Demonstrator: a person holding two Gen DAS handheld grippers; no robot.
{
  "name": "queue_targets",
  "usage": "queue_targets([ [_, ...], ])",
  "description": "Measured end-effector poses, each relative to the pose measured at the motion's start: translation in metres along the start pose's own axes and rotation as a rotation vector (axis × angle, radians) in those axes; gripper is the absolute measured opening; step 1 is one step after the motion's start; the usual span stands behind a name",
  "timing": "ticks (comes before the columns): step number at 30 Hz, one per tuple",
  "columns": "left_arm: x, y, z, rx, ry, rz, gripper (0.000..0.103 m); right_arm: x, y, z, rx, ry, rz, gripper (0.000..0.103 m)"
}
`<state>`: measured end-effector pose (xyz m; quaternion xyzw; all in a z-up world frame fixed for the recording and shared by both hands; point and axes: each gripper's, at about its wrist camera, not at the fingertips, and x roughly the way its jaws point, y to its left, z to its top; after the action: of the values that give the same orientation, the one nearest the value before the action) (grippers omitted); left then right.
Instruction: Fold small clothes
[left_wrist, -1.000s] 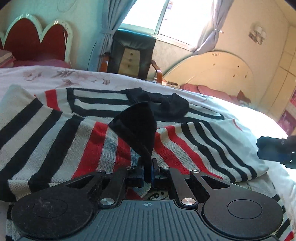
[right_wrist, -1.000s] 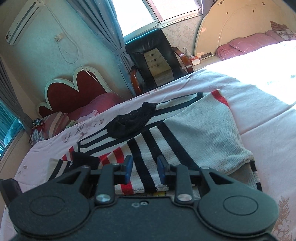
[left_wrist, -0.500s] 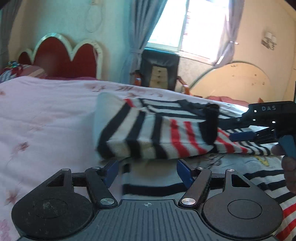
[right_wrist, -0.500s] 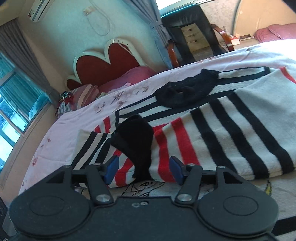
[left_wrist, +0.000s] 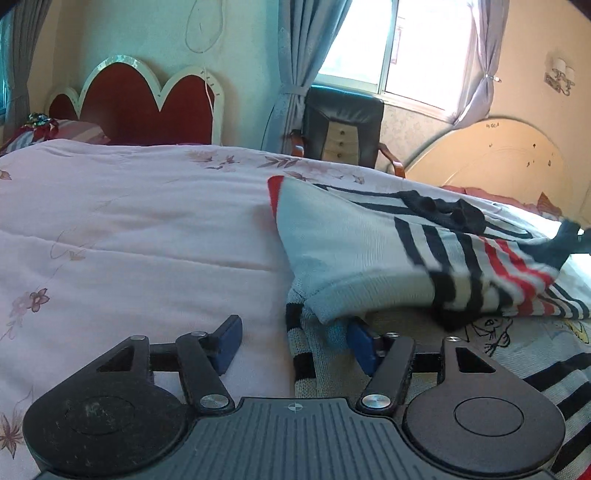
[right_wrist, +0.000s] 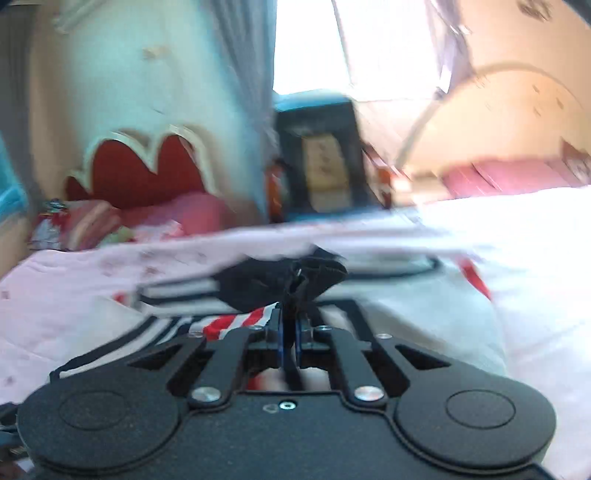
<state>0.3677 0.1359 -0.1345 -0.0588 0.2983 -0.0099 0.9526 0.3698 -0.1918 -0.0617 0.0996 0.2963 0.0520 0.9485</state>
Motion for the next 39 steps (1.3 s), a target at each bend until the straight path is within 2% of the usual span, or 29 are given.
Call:
queue_targets([
  [3,-0.005,-0.004,0.003,0.012,-0.044,-0.036,0.051,0.009,-0.034,-0.007,0.126,0.052,0.036,0.006],
  [7,-0.003,-0.013,0.013,0.073,-0.051,-0.045,0.051,0.011,-0.045,-0.016,0.174,0.061,0.06,0.007],
  [9,0.001,-0.015,0.017,0.093,-0.038,-0.053,0.05,0.014,-0.049,-0.018,0.21,0.082,0.068,0.021],
  [10,0.006,-0.015,0.019,0.094,-0.019,-0.058,0.045,0.017,-0.053,-0.02,0.234,0.095,0.065,0.025],
  [11,0.01,-0.013,0.019,0.082,0.003,-0.057,0.034,0.019,-0.058,-0.021,0.257,0.103,0.059,0.031],
  [13,0.016,-0.005,0.019,0.018,0.021,-0.077,0.034,0.022,-0.067,-0.025,0.299,0.112,0.06,0.026],
  [14,0.016,-0.002,0.018,-0.006,0.02,-0.087,0.033,0.024,-0.07,-0.025,0.311,0.119,0.067,0.013],
  [15,0.016,0.0,0.018,-0.022,0.019,-0.095,0.031,0.025,-0.073,-0.026,0.316,0.124,0.082,0.007],
  [19,0.014,0.006,0.018,-0.088,-0.002,-0.11,0.024,0.01,-0.069,-0.02,0.271,0.066,0.102,0.006],
  [23,0.018,0.003,0.016,-0.067,0.019,-0.097,0.023,-0.014,-0.064,-0.019,0.209,0.004,0.088,0.006],
  [26,0.02,0.0,0.015,-0.02,0.032,-0.089,0.023,0.001,-0.071,-0.031,0.214,0.067,0.057,0.006],
  [29,0.018,-0.001,0.018,0.017,0.048,-0.085,0.025,0.014,-0.075,-0.039,0.228,0.096,0.051,0.007],
  [31,0.013,0.001,0.017,0.024,0.051,-0.083,0.039,0.013,-0.072,-0.038,0.213,0.092,0.047,0.007],
  [32,0.008,0.003,0.016,0.019,0.045,-0.079,0.055,0.011,-0.071,-0.038,0.199,0.093,0.044,0.009],
  [33,0.0,0.006,0.016,0.008,0.02,-0.078,0.064,0.009,-0.071,-0.037,0.193,0.097,0.04,0.016],
  [35,-0.02,0.008,0.019,0.0,-0.033,-0.083,0.065,-0.001,-0.071,-0.034,0.175,0.088,0.022,0.022],
  [39,-0.026,-0.016,0.041,0.031,-0.097,-0.157,0.064,-0.017,-0.068,-0.024,0.127,0.047,0.053,0.017],
])
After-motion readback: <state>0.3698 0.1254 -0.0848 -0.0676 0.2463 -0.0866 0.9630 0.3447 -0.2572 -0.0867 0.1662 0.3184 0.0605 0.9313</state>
